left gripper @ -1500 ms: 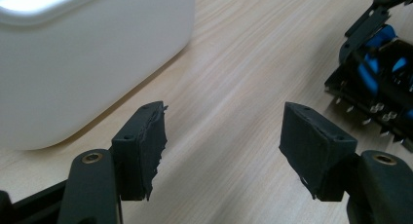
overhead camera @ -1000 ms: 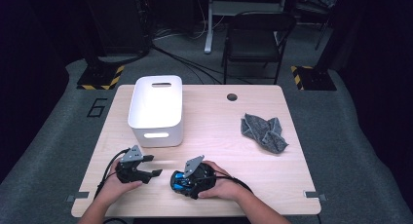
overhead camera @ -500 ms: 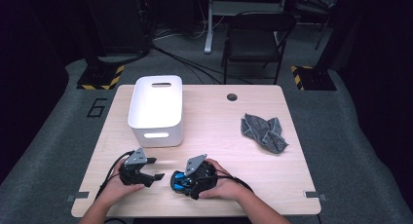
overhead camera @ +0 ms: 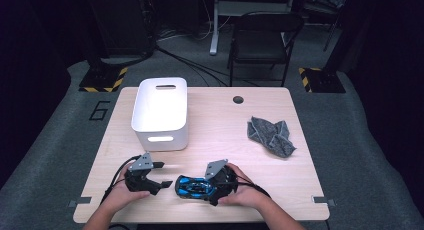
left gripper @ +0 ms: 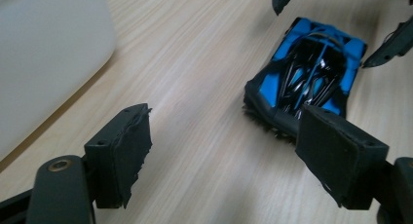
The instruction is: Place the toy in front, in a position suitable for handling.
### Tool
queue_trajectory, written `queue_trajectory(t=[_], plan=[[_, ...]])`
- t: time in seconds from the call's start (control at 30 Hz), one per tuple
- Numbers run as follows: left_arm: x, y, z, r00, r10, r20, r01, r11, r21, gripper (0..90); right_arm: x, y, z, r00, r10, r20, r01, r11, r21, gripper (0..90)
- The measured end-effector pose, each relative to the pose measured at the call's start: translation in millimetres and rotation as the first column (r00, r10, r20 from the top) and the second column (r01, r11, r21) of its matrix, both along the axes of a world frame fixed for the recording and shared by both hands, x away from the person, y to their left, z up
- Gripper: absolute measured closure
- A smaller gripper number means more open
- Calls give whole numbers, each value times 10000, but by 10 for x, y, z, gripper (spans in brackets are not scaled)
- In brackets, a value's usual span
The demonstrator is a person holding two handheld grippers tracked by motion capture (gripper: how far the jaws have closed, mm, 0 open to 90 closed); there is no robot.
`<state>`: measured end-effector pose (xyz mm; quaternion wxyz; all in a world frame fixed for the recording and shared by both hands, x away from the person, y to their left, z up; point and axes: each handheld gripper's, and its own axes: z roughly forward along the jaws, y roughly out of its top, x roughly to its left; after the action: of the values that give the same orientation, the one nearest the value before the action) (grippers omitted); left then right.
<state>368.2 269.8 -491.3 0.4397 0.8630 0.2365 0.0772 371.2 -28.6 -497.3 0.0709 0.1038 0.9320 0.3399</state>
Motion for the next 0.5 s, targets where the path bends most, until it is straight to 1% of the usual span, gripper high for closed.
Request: queue_trajectory(t=[0.03, 0.1, 0.13, 0.17, 0.23, 0.27, 0.4, 0.43, 0.47, 0.5], plan=[[-4, -18, 7, 9999, -145, 63, 145, 9999, 41, 190, -4, -32, -3, 10000, -56, 17, 56, 10000, -24, 70], [-10, -42, 6, 9998, -212, 59, 212, 9998, 42, 181, -13, -62, -6, 9999, -126, 0, 126, 9999, -49, 66], [-14, -88, -4, 9990, -444, 24, 443, 9989, 118, 177, -26, -113, -15, 9999, -155, -19, 155, 9999, -57, 65], [-14, -88, -4, 9990, -444, 24, 443, 9989, 118, 176, -26, -113, -15, 9999, -155, -19, 155, 9999, -57, 65], [-17, -140, -20, 9977, -678, -55, 679, 9975, 178, 169, -37, -152, -36, 9998, -180, -75, 179, 9997, -136, 65], [-24, -198, -37, 9952, -970, -146, 974, 9948, 308, 166, -41, -174, -64, 9996, -229, -152, 226, 9995, -208, 65], [-30, -327, -83, 9912, -1323, -100, 1327, 9893, 613, 159, -25, -182, -128, 9997, -95, -225, 89, 9997, -244, 77], [-33, -357, -95, 9892, -1457, -187, 1466, 9869, 666, 159, -19, -182, -144, 9997, -39, -253, 32, 9996, -284, 84], [-33, -357, -95, 9892, -1457, -187, 1466, 9869, 666, 159, -10, -180, -159, 9998, 37, -214, -44, 9995, -322, 98], [-35, -388, -110, 9876, -1558, -209, 1570, 9846, 770, 159, -10, -180, -159, 9998, 37, -214, -44, 9995, -322, 98]])
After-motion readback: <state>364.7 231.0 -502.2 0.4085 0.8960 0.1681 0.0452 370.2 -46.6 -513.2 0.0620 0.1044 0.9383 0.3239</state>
